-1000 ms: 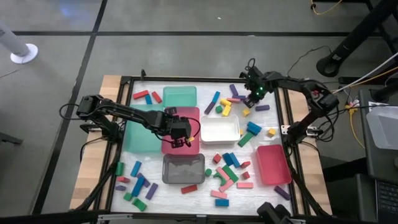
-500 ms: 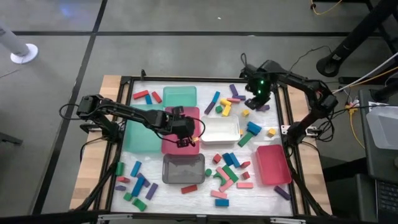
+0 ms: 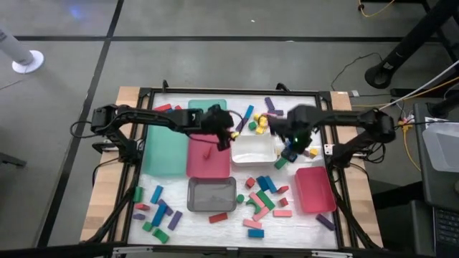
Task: Sort blocks
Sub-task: Put the pink block into the bottom pink bin, then put the yellow block into the white bin
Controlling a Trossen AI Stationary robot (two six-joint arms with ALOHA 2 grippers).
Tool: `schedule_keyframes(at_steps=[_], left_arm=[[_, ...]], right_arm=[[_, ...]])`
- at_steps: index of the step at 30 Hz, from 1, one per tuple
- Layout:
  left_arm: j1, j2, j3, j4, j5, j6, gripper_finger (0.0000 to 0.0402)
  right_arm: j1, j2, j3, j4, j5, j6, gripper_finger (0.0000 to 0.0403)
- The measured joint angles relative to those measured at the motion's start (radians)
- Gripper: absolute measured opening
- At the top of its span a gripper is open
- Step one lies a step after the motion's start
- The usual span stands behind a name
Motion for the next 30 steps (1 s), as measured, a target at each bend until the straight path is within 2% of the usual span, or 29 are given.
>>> schedule_keyframes(at_steps=[6, 10, 15, 23, 30], left_arm=[[0.051, 0.000, 0.000, 0.101, 0.029, -0.002, 0.0168], [0.065, 0.011, 0.000, 0.152, 0.030, -0.002, 0.0168], [0.067, 0.074, 0.000, 0.259, 0.030, 0.006, 0.0168], [0.103, 0.177, 0.046, 0.358, 0.030, -0.025, 0.0168], [0.151, 0.232, 0.114, 0.357, 0.030, -0.060, 0.0168]], right_arm=[[0.249, -0.029, -0.084, -0.004, 0.026, 0.281, 0.0061], [0.397, -0.034, -0.149, -0.002, -0.024, 0.450, 0.0062], [0.540, -0.035, -0.202, 0.024, -0.079, 0.580, 0.0062], [0.668, -0.035, -0.245, 0.135, -0.079, 0.664, 0.0091], [0.686, -0.035, -0.264, 0.192, -0.069, 0.664, 0.0139]])
